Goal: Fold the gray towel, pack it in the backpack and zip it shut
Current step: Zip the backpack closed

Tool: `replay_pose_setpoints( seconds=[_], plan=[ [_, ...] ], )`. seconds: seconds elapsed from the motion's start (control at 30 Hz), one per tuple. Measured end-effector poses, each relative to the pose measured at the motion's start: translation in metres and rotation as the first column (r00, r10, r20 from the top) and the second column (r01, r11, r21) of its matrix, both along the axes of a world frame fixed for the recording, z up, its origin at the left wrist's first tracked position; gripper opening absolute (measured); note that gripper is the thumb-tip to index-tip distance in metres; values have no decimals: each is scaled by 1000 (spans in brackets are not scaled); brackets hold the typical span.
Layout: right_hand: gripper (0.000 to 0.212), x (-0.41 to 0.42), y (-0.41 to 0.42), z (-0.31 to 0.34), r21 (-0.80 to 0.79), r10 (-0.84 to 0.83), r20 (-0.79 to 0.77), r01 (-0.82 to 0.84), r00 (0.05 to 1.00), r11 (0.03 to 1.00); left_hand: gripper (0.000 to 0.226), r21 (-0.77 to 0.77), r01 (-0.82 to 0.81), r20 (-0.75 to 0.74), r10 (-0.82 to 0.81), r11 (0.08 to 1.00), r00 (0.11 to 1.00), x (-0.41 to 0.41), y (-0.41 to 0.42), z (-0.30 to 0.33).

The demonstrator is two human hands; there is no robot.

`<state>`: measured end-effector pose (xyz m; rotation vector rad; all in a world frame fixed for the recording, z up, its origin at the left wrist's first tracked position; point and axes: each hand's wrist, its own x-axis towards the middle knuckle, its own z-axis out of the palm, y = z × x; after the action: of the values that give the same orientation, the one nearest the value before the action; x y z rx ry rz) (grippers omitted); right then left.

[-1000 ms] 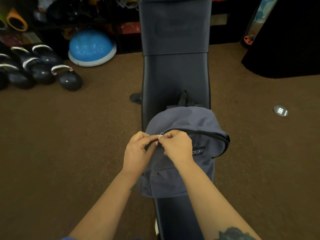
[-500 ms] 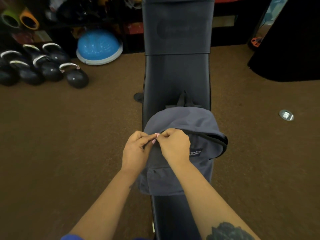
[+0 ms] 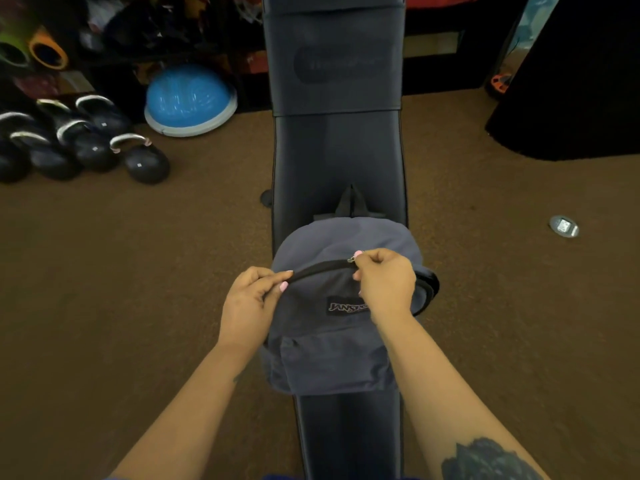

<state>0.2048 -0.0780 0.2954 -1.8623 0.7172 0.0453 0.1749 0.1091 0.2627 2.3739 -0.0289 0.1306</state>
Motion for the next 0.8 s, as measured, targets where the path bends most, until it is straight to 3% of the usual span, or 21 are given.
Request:
replay_pose_setpoints(
  seconds=[0.1, 0.33, 0.5, 0.8],
  plan=[
    [27, -1, -16, -3, 29, -46, -29, 47, 999, 998, 24, 2, 17, -16, -17, 1000, 1000, 2, 0, 1],
    [27, -5, -33, -5, 111, -55, -13, 56, 998, 992, 22, 176, 89, 4, -91, 980, 996, 9, -4, 6],
    [26, 0, -23, 3, 128, -22, 50, 15, 999, 992, 30, 255, 192, 141, -233, 948, 962, 26, -46, 24],
    [18, -4, -27, -3, 36, 35, 93, -38, 995, 999, 29, 377, 257, 125, -323, 890, 938, 49, -84, 26]
  ],
)
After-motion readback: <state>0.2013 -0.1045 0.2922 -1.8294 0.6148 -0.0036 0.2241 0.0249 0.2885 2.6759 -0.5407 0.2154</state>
